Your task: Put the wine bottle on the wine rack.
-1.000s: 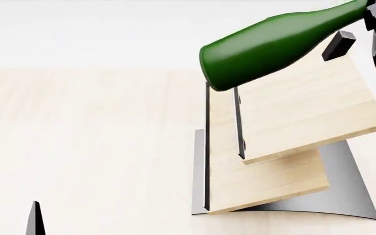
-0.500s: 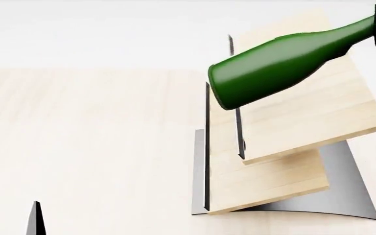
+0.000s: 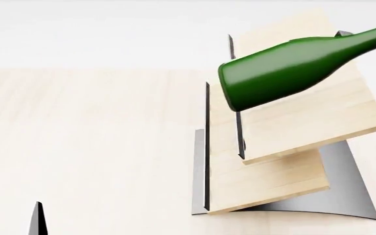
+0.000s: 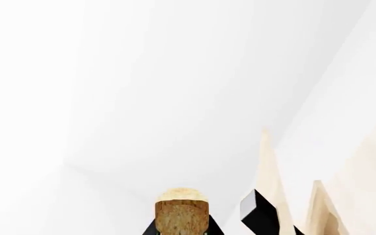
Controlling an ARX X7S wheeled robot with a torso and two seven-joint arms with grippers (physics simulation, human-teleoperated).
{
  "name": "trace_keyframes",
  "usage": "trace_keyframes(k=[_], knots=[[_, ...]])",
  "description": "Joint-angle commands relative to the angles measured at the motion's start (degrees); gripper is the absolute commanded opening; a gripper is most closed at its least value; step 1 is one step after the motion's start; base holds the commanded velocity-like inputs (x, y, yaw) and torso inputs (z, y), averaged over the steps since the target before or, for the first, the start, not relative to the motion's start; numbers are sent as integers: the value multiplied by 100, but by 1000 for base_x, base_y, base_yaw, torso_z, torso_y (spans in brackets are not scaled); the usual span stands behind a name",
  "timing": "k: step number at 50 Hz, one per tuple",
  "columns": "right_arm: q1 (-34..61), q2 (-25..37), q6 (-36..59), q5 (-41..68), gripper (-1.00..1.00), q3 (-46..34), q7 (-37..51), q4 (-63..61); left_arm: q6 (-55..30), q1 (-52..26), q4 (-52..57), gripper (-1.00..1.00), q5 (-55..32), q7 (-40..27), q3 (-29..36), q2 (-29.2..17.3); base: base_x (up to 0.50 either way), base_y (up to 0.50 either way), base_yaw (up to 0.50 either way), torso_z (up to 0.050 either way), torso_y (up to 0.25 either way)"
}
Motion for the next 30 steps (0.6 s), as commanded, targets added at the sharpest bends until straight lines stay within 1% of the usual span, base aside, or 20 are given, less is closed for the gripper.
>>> trace_keyframes(k=[1,30], knots=[[-25,87,10,1,-100,252,-123,-61,15,-11,-29,100,2,-9,28,-7,0,0,0,0,0],[-178,53,31,-40,-100,241,-251,110,-5,-28,-21,100,8,-45,77,-36,0,0,0,0,1]])
